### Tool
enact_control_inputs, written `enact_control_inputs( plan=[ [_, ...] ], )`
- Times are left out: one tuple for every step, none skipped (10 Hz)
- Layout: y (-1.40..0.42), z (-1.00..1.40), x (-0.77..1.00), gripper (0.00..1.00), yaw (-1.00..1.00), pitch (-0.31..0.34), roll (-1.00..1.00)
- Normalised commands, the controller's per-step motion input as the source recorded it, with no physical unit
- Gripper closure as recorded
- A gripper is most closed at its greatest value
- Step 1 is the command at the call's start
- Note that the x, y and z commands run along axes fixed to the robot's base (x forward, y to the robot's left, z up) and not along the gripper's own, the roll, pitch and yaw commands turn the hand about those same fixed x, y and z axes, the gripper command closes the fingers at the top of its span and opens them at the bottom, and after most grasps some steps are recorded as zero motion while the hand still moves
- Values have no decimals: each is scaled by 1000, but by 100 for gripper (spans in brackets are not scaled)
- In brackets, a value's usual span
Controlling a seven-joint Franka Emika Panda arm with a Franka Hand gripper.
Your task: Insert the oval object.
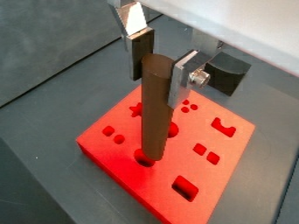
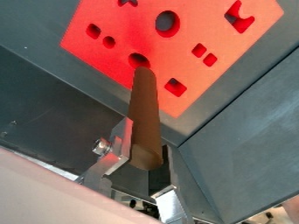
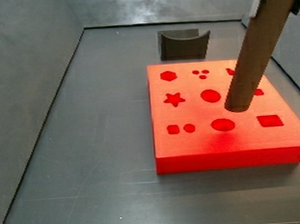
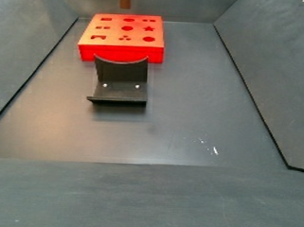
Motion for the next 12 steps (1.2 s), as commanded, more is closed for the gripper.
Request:
enact_control_inputs(
  plan=[
    [0,-211,31,100,0,0,81],
    [-49,-323,29,100,0,0,93],
    [-17,-374,17,100,0,0,107],
    [0,-277,0,100,0,0,74],
    [0,-191,0,100,0,0,0],
    [0,-149,0,100,0,-10,0],
    [0,-157,0,100,0,-11,0],
    [-34,-94,3,100,0,-16,0],
    [-63,-126,129,100,0,-11,0],
    [-6,-169,211,100,0,-13,0],
    [-34,-166,203,100,0,-16,0],
    [0,-231,91,100,0,-7,0]
  ],
)
